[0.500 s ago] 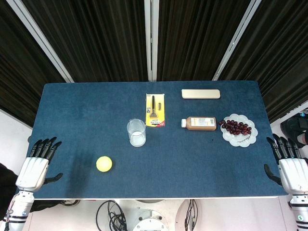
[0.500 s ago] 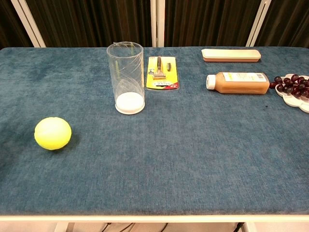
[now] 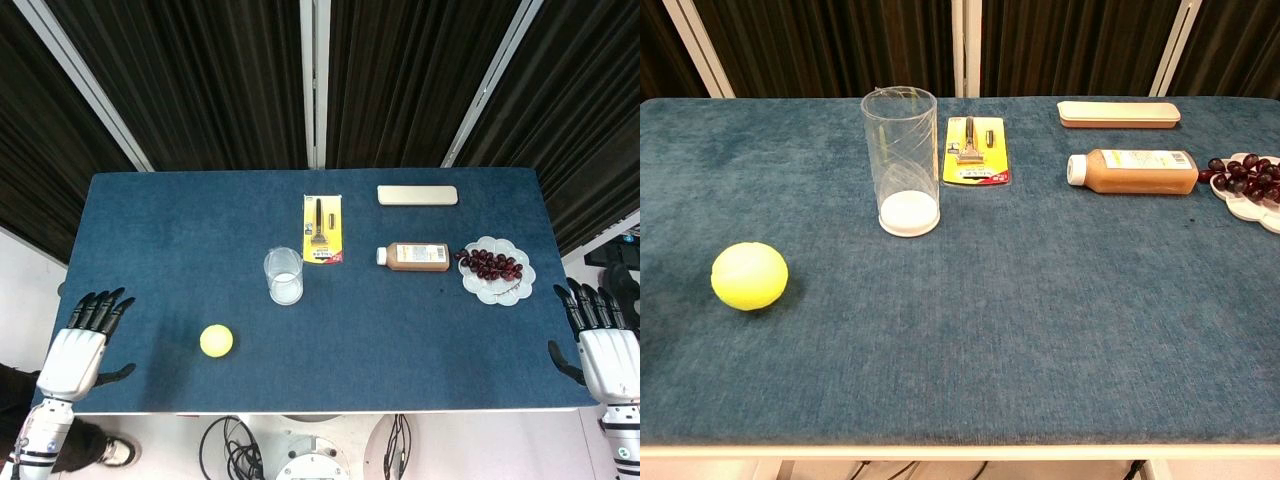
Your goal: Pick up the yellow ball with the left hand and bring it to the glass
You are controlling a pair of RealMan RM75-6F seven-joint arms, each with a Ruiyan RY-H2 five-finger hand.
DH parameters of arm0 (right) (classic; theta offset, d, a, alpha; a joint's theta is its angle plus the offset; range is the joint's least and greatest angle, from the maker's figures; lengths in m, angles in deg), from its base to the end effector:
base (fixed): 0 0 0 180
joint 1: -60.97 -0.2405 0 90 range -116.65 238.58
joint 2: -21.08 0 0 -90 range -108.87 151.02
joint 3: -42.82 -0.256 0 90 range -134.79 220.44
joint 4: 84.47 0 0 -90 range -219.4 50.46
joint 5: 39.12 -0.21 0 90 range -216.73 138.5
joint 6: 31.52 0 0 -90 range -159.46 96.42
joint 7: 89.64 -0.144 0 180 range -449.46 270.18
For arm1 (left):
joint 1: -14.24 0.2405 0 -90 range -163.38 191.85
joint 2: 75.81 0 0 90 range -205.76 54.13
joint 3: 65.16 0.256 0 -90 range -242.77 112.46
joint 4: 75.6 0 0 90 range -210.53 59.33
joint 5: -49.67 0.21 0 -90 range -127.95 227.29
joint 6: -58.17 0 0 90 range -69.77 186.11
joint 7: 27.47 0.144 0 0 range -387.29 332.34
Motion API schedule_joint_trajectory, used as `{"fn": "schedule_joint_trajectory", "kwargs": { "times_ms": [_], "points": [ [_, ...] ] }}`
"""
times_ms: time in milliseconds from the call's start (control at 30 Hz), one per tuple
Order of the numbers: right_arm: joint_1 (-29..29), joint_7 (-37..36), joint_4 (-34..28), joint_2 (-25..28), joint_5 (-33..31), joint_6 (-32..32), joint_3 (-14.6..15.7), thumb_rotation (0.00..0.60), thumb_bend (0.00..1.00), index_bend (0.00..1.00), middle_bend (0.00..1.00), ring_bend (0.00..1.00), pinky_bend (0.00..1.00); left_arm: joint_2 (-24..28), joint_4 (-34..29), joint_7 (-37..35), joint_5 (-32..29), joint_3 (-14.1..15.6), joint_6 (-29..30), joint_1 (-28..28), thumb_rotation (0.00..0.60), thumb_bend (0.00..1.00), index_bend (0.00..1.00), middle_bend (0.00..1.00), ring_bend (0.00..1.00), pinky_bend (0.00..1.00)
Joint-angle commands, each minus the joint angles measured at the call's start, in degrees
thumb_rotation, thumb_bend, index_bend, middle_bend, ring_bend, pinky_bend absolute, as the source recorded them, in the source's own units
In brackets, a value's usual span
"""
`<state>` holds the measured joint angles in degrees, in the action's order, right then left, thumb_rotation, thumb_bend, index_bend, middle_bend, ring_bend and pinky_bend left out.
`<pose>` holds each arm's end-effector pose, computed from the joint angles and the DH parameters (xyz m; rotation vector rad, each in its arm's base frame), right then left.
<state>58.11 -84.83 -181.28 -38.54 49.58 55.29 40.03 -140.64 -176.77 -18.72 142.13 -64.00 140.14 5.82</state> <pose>-0.2993 -0.1693 0.1777 1.4197 -0.8176 0.8619 -0.2594 0.1778 0.1220 -1.5998 -0.9006 -0.9523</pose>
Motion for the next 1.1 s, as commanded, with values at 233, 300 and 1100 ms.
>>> {"fn": "schedule_joint_trajectory", "kwargs": {
  "times_ms": [233, 300, 1100],
  "points": [
    [-0.5, 0.4, -0.5, -0.1, -0.4, -0.6, -0.3, 0.600, 0.32, 0.00, 0.00, 0.00, 0.00, -4.3, 1.4, -1.9, 3.6, 1.3, -10.0, -6.4, 0.600, 0.09, 0.10, 0.03, 0.00, 0.04],
    [-0.4, 0.2, -0.5, -0.1, -0.4, -0.5, -0.3, 0.600, 0.32, 0.00, 0.00, 0.00, 0.00, -6.0, 2.5, -1.9, 3.6, 1.1, -12.3, -7.8, 0.600, 0.09, 0.10, 0.03, 0.00, 0.05],
    [0.0, -1.8, 0.9, 0.3, -1.2, -0.3, -0.4, 0.600, 0.32, 0.00, 0.00, 0.00, 0.00, -18.1, 15.6, -3.7, -1.9, 0.4, -20.6, -14.2, 0.600, 0.17, 0.16, 0.12, 0.07, 0.32]
  ]
}}
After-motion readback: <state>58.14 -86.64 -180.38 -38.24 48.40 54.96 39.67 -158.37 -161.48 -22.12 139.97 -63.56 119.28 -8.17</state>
